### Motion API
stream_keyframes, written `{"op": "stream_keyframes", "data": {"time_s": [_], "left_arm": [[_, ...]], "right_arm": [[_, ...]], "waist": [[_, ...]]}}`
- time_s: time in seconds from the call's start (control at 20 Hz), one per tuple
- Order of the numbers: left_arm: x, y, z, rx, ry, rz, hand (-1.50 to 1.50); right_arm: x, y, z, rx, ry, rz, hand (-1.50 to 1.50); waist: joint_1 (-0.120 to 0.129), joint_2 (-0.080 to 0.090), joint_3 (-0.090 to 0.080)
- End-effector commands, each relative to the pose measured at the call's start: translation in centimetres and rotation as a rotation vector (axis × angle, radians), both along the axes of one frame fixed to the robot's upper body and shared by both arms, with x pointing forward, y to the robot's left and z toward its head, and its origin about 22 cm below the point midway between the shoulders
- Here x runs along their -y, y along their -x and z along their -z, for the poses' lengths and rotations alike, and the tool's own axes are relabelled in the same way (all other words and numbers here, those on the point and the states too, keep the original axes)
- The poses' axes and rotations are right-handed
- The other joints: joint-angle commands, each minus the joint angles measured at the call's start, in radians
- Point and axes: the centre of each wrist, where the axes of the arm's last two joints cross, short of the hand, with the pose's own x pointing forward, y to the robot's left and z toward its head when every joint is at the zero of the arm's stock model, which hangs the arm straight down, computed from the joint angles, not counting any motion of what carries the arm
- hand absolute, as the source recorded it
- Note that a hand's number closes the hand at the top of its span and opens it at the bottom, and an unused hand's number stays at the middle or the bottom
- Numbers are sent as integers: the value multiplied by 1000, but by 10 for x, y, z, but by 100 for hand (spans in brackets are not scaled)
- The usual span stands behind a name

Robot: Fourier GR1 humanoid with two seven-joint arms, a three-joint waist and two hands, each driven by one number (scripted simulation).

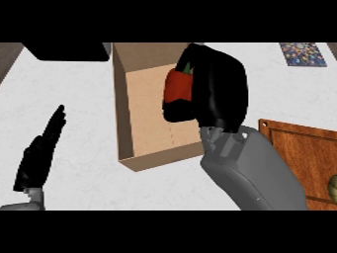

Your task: Pick the bell pepper from the cutting board and place it in the cardboard box

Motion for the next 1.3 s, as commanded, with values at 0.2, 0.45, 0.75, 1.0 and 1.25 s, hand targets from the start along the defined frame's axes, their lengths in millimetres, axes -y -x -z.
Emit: {"op": "stream_keyframes", "data": {"time_s": [0.2, 0.45, 0.75, 1.0, 1.25], "left_arm": [[-2, 1, -6, 12, -15, 11, 0], [-3, -10, 0, 9, -8, -5, 0], [8, -4, -15, 30, -7, 39, 0], [13, -16, -19, 22, -5, 26, 0], [0, -8, 0, -4, 1, 36, 0]], "right_arm": [[-14, -75, 22, -114, -31, 6, 150], [-27, -92, 54, -203, 2, 40, 150], [-19, -114, 80, -253, -97, 130, -150], [-17, -120, 89, -195, -157, 91, -150], [-8, -122, 90, 32, -356, 191, -150]], "waist": [[11, 5, 0], [12, 6, 0], [38, 9, 0], [30, 9, 1], [37, 15, 0]]}}
